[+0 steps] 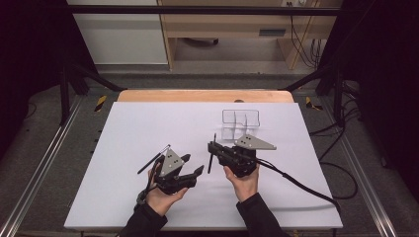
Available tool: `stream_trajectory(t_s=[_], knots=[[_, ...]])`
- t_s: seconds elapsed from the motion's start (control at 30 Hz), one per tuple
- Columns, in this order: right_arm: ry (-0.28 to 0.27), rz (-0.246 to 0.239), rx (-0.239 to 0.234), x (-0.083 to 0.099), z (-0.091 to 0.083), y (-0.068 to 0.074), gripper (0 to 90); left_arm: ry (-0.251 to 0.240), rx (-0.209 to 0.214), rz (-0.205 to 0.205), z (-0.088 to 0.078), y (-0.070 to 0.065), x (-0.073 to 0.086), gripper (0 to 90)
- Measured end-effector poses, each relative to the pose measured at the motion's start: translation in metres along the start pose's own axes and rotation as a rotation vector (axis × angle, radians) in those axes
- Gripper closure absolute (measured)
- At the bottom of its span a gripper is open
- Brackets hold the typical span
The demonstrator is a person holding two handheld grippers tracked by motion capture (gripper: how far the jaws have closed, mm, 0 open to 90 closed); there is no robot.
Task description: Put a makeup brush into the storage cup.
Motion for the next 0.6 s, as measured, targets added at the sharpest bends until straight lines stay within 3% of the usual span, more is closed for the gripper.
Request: stream_trajectory(t_s=[0.23, 0.6], knots=[[-0.017, -0.002, 0.034, -0.005, -0.009, -0.010, 83.7, 0.007, 0.009, 0.036, -0.002, 0.006, 0.000, 24.5], [-0.026, -0.033, 0.085, -0.009, -0.017, -0.018, 83.7, 0.004, 0.000, 0.025, -0.014, 0.023, 0.003, 15.4]])
Point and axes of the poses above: each handheld gripper's, and its own axes: z roughly forward along the jaws, x roughly out of its underside, y roughly to its left, the point moved 1 cm from there along z, roughly forward along the jaws, and after that the axes turned 4 degrees about -y, right-handed, at the moved point
